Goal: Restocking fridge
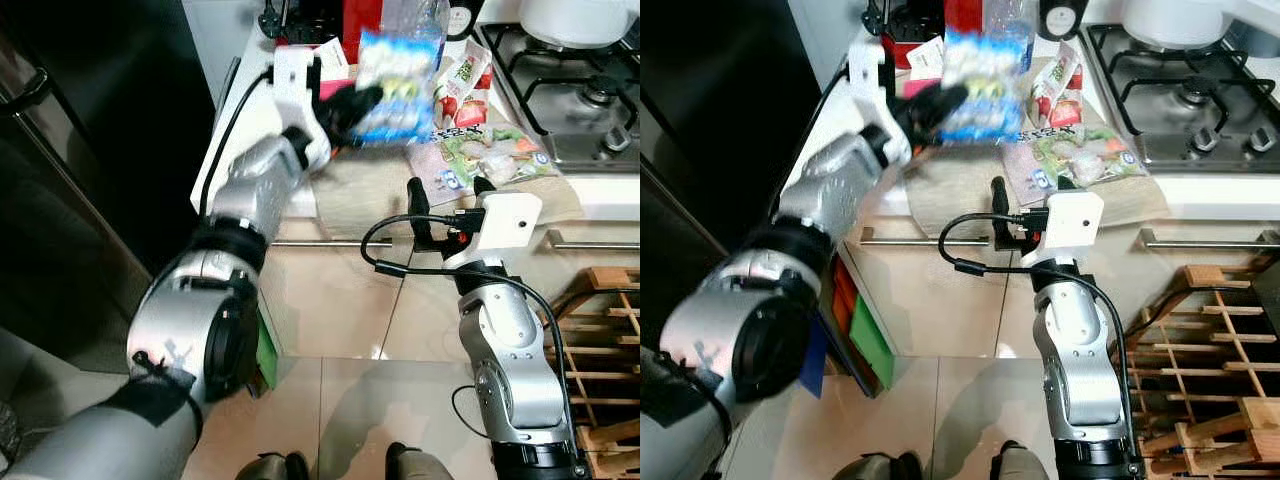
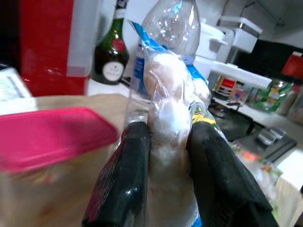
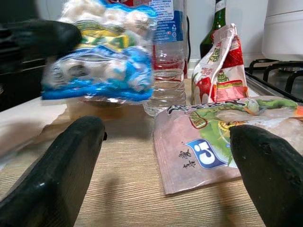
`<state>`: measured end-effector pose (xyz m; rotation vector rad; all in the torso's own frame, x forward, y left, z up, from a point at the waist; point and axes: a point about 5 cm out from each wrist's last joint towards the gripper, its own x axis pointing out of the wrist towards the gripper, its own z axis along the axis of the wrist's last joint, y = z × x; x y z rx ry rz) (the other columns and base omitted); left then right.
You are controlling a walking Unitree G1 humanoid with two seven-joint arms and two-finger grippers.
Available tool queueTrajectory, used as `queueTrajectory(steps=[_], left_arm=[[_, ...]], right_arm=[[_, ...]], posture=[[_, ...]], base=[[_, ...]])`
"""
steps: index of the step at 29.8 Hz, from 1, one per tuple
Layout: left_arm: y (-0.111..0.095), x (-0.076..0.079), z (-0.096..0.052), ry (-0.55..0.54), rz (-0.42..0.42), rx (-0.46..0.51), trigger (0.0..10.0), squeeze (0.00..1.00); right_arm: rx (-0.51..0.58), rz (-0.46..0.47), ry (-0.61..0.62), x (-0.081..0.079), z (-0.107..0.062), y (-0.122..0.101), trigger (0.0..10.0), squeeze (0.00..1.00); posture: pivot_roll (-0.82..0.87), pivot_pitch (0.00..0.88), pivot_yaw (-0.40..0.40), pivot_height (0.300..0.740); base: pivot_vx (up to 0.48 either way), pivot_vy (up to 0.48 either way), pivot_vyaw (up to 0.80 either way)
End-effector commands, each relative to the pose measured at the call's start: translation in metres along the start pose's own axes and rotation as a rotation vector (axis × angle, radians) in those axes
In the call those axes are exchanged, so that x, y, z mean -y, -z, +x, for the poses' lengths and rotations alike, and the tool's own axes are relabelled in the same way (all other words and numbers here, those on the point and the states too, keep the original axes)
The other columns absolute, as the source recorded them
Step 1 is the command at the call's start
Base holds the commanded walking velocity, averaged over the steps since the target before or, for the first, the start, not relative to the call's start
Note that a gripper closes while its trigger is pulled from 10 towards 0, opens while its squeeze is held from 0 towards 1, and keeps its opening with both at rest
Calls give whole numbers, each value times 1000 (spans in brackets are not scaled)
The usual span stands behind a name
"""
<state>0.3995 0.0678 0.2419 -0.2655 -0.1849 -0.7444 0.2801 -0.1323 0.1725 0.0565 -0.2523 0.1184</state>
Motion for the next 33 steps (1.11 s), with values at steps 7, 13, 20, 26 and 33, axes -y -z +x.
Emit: queueTrajectory(steps=[7, 13, 20, 26, 33], left_arm=[[-48, 11, -28, 3, 326, 191, 0, 0], [-44, 25, -56, -30, 416, 203, 0, 0], [-11, 27, -101, -163, 575, 105, 0, 0], [-2, 37, -113, -221, 597, 103, 0, 0], [26, 41, -143, -225, 722, -32, 0, 0]], right_arm=[[15, -13, 14, 2, 5, -1, 10000, 0], [30, -47, 33, 7, 10, -1, 10000, 0], [61, -155, 129, 23, 10, -2, 10000, 0], [77, -215, 192, 33, 5, -3, 10000, 0], [57, -236, 217, 44, -17, 5, 10000, 0]], posture=[[-150, 22, 84, 740], [-108, 1, 69, 740], [-65, 0, 43, 740], [-66, 0, 29, 740], [-64, 6, 26, 740]], base=[[0, 0, 0], [0, 0, 0], [0, 0, 0], [0, 0, 0], [0, 0, 0]])
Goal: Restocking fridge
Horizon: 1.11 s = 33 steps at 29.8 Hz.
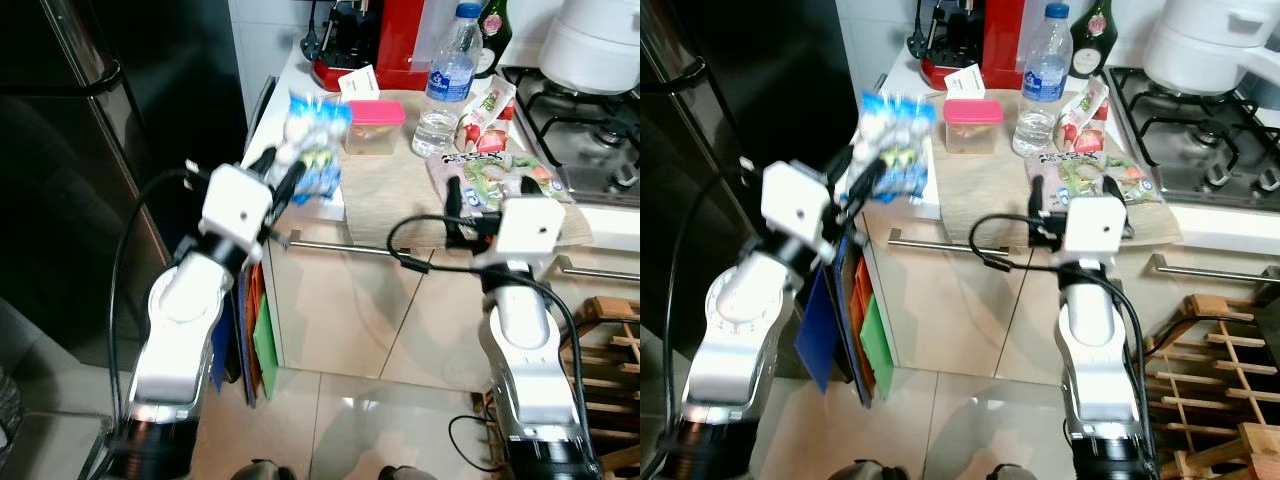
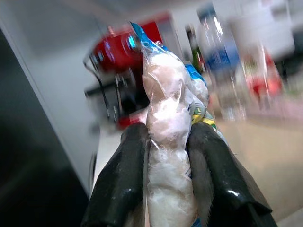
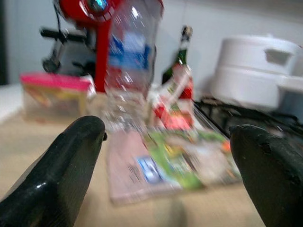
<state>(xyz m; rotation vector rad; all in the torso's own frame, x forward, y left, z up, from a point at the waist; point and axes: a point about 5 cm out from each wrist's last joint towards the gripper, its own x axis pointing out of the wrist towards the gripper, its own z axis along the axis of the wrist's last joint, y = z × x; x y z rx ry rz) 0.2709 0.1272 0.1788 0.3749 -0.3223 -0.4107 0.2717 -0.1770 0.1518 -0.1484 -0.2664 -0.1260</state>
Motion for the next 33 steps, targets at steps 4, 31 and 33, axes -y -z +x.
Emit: queueTrajectory(steps=[4, 31, 33], left_arm=[[-1, 5, 1, 11, 9, -13, 0, 0], [22, 6, 25, -22, -75, -102, 10000, 0], [23, 6, 26, -23, -76, -102, 10000, 0]], right_arm=[[31, -16, 30, 9, -6, -3, 10000, 0], [1, 85, -58, -17, 14, 4, 10000, 0], [-1, 83, -62, -17, 14, 4, 10000, 0]], posture=[[-55, 0, 27, 740], [-65, 0, 45, 740], [-67, 0, 45, 740]], base=[[0, 0, 0], [-190, 0, 0], [-334, 0, 0]])
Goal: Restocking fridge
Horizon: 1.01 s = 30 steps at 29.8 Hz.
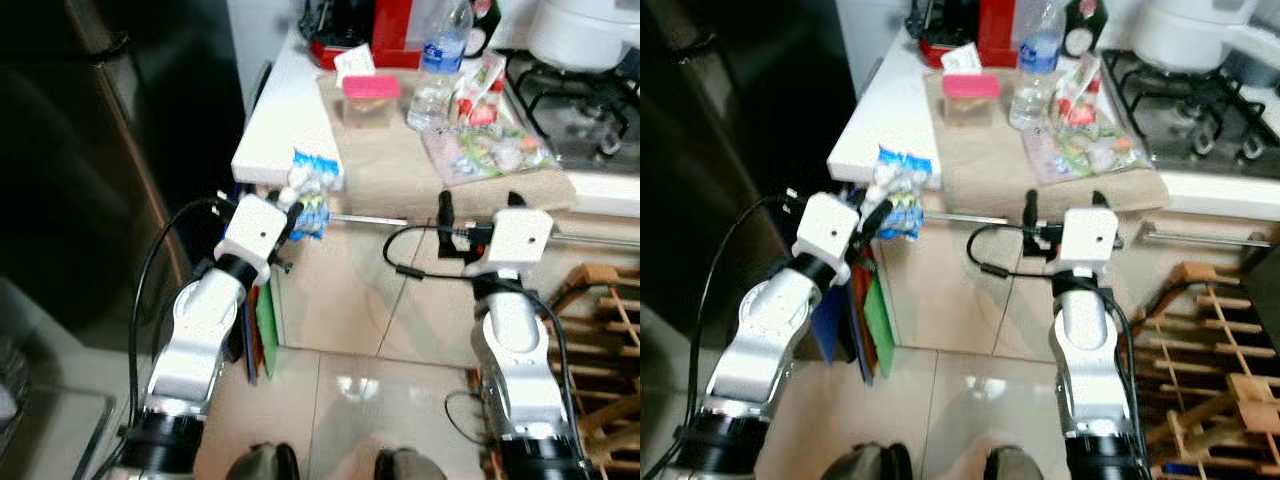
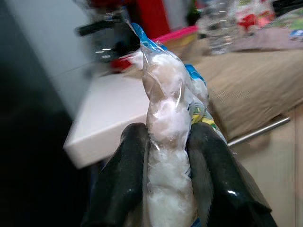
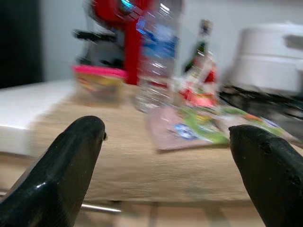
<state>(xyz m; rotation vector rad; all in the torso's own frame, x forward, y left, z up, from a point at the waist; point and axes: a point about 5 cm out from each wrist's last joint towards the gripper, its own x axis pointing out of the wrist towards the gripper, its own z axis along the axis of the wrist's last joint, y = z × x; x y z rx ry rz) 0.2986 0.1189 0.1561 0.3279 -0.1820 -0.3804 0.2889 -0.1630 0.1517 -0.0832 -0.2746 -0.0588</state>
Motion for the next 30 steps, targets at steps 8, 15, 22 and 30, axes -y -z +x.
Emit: queueTrajectory(steps=[8, 15, 22, 30], left_arm=[[-5, 0, 5, 3, -9, 35, 10000, 0], [-4, 2, 6, 10, -15, 36, 10000, 0], [-2, 4, 5, 11, -25, 32, 10000, 0], [45, 4, -8, -8, -104, -142, 10000, 0]], right_arm=[[-20, 1, -15, -1, 0, 4, 10000, 0], [-33, -5, -24, -1, -1, 7, 10000, 0], [-44, -3, -30, -2, -1, 9, 10000, 0], [-188, 17, -20, 5, -11, 42, 10000, 0]], posture=[[-73, 0, 44, 740], [-74, 0, 44, 740], [-73, 0, 42, 740], [-74, 0, 43, 740]], base=[[-332, 0, 0], [-330, 0, 0], [-331, 0, 0], [-193, 0, 0]])
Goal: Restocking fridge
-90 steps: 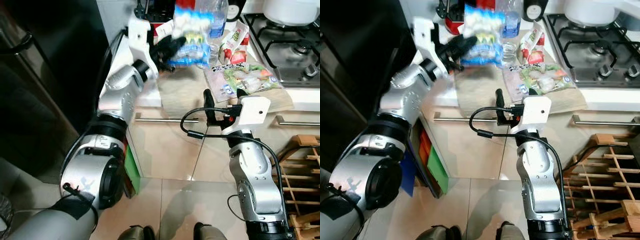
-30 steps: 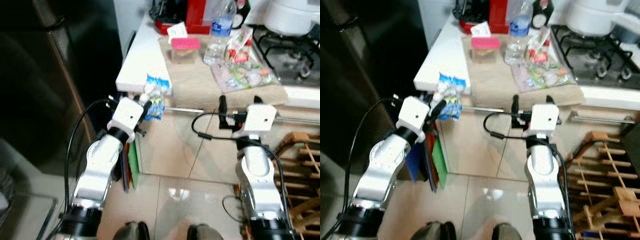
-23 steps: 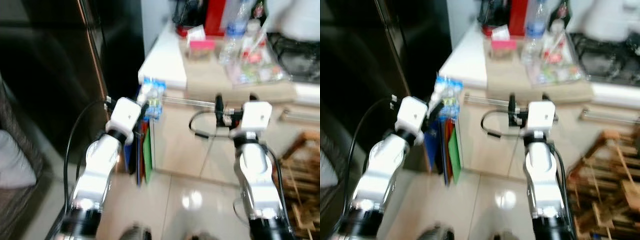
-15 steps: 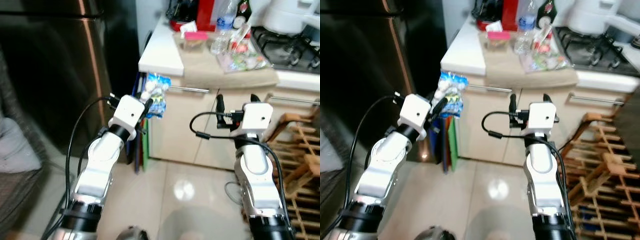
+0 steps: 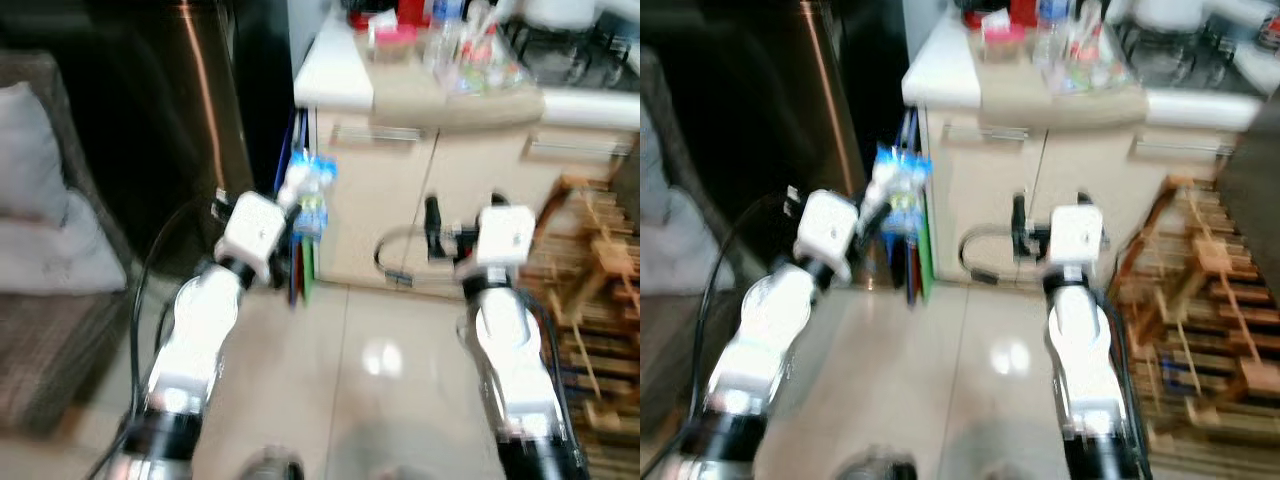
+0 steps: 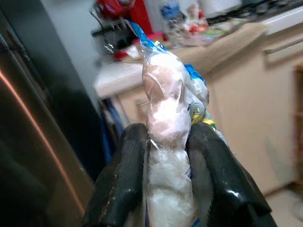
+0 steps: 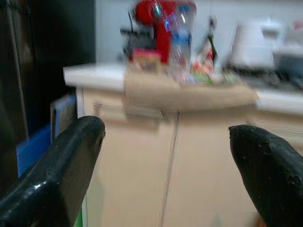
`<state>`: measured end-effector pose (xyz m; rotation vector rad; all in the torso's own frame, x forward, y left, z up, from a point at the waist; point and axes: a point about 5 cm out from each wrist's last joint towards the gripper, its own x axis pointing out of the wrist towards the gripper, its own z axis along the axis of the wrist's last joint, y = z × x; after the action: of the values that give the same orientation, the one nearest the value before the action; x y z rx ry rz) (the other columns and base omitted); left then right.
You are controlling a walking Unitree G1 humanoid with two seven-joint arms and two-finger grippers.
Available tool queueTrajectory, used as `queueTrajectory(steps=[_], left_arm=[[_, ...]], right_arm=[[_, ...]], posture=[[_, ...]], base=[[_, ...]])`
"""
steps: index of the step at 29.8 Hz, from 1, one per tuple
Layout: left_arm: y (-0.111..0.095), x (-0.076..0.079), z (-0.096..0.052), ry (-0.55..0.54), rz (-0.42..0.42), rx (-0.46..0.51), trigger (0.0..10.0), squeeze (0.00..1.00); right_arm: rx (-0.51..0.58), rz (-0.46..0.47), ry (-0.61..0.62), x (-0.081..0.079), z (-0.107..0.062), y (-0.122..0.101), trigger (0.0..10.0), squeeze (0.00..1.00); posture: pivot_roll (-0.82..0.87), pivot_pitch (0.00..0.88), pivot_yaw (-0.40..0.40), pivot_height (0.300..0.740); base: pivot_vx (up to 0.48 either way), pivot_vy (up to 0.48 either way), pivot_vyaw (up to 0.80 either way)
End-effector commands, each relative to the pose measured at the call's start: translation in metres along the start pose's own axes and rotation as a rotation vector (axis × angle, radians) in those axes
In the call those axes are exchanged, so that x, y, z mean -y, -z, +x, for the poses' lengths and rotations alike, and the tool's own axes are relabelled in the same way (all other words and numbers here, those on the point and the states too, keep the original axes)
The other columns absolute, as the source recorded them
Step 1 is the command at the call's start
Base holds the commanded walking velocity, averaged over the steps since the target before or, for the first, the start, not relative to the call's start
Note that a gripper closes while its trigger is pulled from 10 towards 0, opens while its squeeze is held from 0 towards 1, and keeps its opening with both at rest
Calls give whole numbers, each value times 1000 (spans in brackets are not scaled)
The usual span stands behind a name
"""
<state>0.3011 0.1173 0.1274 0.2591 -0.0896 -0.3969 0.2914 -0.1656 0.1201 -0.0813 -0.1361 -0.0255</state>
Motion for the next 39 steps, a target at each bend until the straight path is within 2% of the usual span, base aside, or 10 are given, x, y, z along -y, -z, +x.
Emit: queueTrajectory(steps=[1, 10, 15, 17, 18, 19, 22, 23, 31, 39], left_arm=[[18, -8, -7, -33, -20, -66, 10000, 0], [42, -2, -11, -21, -51, -136, 10000, 0], [73, -3, -12, -48, -87, -256, 10000, 0], [100, 8, -14, -7, -148, -406, 10000, 0], [125, 22, -23, 31, -238, -578, 10000, 0], [134, 28, -29, 45, -280, -652, 10000, 0], [139, 32, -32, 54, -305, -696, 10000, 0], [168, 45, -66, -46, -437, -985, 10000, 0], [185, 76, -98, 31, -437, -1204, 10000, 0], [185, 77, -99, 20, -462, -1232, 10000, 0]], right_arm=[[-51, 17, 18, 5, -4, 11, 10000, 0], [-116, -8, -32, 3, -7, 27, 10000, 0], [-258, -9, -48, 4, -14, 62, 10000, 0], [-410, 17, -66, 4, -18, 90, 10000, 0], [-607, 63, -70, 2, -27, 117, 10000, 0], [-694, 84, -74, 1, -33, 127, 10000, 0], [-743, 95, -79, 0, -36, 132, 10000, 0], [-940, 108, -36, 3, -55, 152, 10000, 0], [-1250, -29, -129, 1, -110, 181, 10000, 0], [-1280, 67, -93, -1, -113, 183, 10000, 0]], posture=[[-74, 0, 43, 740], [-84, 0, 46, 740], [-75, 0, 40, 740], [-74, 0, 40, 740], [-74, 0, 42, 740], [-74, 0, 42, 740], [-74, 0, 42, 740], [-81, 0, 41, 740], [-89, 0, 23, 740], [-91, 0, 30, 740]], base=[[0, 0, 0], [0, 0, 0], [0, 0, 0], [0, 0, 0], [0, 0, 0], [0, 0, 0], [0, 0, 0], [0, 0, 0], [0, 0, 0], [0, 0, 0]])
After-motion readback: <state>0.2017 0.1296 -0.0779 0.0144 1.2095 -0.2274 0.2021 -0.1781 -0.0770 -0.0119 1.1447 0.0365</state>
